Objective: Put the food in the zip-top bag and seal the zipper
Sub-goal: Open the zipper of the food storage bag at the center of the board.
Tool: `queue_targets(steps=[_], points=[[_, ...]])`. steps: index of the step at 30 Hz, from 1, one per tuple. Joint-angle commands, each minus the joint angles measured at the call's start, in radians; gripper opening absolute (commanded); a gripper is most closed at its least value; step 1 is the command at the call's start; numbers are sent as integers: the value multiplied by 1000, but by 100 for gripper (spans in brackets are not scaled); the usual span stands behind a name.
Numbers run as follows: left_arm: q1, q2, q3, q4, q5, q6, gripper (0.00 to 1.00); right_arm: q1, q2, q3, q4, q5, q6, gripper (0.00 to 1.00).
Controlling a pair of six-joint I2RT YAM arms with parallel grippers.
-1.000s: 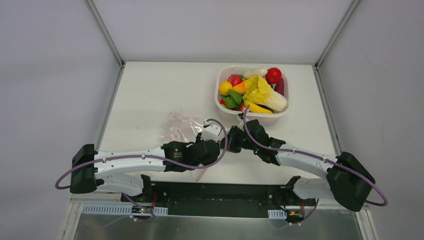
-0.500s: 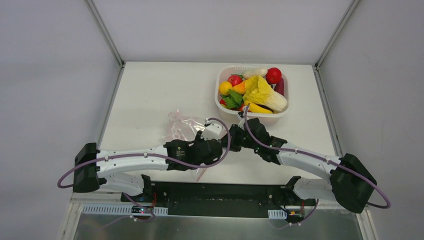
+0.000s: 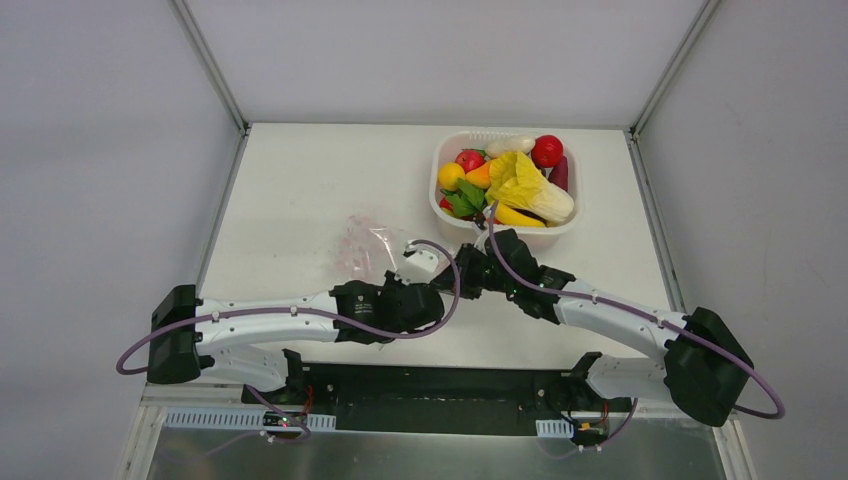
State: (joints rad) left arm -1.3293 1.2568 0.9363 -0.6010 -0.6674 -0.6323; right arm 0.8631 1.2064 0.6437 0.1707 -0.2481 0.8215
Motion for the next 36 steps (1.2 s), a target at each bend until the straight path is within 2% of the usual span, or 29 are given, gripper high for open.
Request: queue_targets(steps=[1,5,10,14,20,24,27,31,33,36], points=[[-8,-14,35,-55,-60,-25,0,5,-15,43,-67,-11,-61,0],[-5,-51,63,-72,-95,-51,0,5,26,61,-134,-2,-113,0],[9,-95,126,-192,-164,-147,0,6,33,63,-143,23,-164,0],[25,-128,176,-279,-167,-199,0,6,42,114,-166,3,-247,0],[23,-115,307,-525,-156,-407,0,6,88,223,-240,-6,-358,0],[19,-91,377,-662,-123,-534,0,7,169,330,-298,-67,-441,0],[20,-91,364,-669,-110,-561,0,6,239,416,-384,-18,-466,0],[43,-94,309,-639,-85,-588,0,6,293,442,-391,-29,-488,1],[75,-102,257,-583,-45,-583,0,7,322,470,-434,-6,-500,2],[135,-147,159,-453,14,-558,0,6,323,464,-414,-9,-484,4]])
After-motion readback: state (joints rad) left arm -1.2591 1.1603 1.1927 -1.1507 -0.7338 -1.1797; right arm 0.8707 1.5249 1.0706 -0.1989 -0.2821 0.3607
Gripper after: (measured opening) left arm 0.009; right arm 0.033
